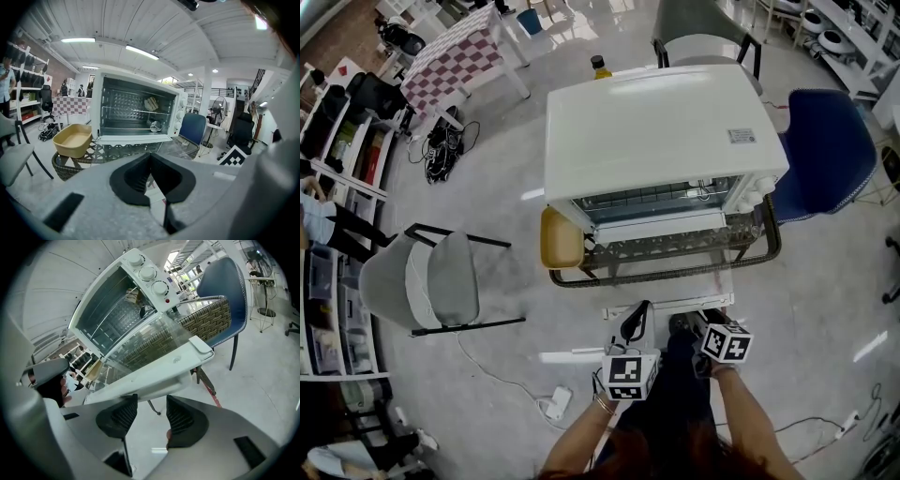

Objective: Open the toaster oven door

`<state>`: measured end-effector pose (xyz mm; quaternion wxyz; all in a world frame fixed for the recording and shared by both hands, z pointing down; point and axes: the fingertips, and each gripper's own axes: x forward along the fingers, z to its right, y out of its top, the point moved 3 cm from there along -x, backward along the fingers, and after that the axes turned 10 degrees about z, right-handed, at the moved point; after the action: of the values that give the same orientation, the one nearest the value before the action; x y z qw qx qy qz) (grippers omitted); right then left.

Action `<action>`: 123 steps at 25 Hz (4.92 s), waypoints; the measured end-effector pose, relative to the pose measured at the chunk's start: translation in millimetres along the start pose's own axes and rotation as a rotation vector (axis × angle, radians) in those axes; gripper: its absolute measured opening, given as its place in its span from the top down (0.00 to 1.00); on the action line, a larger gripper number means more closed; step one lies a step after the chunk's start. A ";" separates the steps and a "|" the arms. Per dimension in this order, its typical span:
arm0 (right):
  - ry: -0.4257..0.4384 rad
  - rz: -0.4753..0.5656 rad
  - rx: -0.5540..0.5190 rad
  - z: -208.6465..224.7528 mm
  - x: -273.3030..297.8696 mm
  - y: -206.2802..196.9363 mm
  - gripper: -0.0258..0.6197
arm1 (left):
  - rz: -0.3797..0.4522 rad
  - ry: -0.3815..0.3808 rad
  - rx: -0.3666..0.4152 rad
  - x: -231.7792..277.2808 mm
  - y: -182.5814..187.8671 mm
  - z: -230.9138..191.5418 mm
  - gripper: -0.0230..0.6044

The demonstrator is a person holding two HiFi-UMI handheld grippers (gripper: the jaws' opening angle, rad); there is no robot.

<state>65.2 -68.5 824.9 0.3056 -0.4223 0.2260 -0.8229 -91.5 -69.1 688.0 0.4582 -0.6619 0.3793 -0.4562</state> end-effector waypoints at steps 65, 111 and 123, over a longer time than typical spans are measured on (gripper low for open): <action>0.058 0.193 -0.155 -105.5 -97.3 108.0 0.85 | 0.058 -0.040 0.036 -33.6 124.6 30.3 0.94; 0.202 0.552 -0.521 -202.8 -160.0 308.8 0.96 | 0.204 -0.083 0.047 1.4 277.6 58.7 0.94; 0.225 0.623 -0.569 -229.5 -170.8 340.3 0.96 | 0.252 -0.095 0.112 0.1 310.4 56.5 0.94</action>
<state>58.2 -165.8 391.1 0.3843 -0.3090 0.5923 -0.6372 -63.8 -145.2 383.1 0.5654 -0.6034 0.4113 -0.3834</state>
